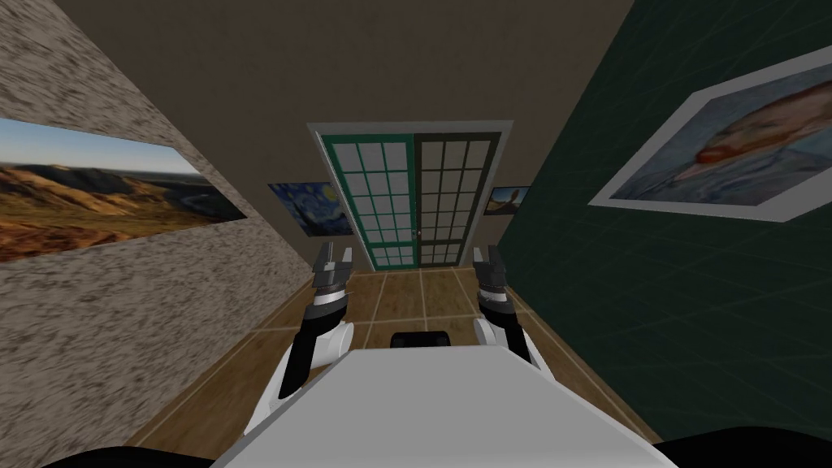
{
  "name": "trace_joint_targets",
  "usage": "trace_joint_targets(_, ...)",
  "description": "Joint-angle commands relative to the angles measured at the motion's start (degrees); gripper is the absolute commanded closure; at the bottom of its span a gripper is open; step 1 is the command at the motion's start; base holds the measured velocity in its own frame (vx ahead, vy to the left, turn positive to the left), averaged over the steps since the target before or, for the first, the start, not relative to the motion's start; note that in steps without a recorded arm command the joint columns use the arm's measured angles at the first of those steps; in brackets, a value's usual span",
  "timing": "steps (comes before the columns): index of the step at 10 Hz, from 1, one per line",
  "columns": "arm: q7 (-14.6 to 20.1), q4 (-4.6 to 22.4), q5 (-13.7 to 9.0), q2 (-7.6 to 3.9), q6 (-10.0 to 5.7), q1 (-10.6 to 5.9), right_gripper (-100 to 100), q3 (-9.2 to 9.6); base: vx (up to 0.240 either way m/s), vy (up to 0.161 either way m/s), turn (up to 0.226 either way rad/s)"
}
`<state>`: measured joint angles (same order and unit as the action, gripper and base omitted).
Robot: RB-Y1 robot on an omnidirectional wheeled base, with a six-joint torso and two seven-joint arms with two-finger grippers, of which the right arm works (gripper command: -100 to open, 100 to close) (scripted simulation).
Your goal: Pull the door open
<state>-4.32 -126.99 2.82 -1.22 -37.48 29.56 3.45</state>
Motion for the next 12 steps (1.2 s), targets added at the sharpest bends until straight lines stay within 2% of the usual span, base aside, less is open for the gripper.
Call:
trace_joint_targets(1, -1.86, 1.65, 0.72, -0.56, -0.37, -0.13, -100, -0.26, 0.143, 0.069, -0.007)
trace_joint_targets(12, -13.35, 12.90, 5.82, -2.38, -2.79, -1.60, -100, -0.93, 0.110, 0.064, -0.010)
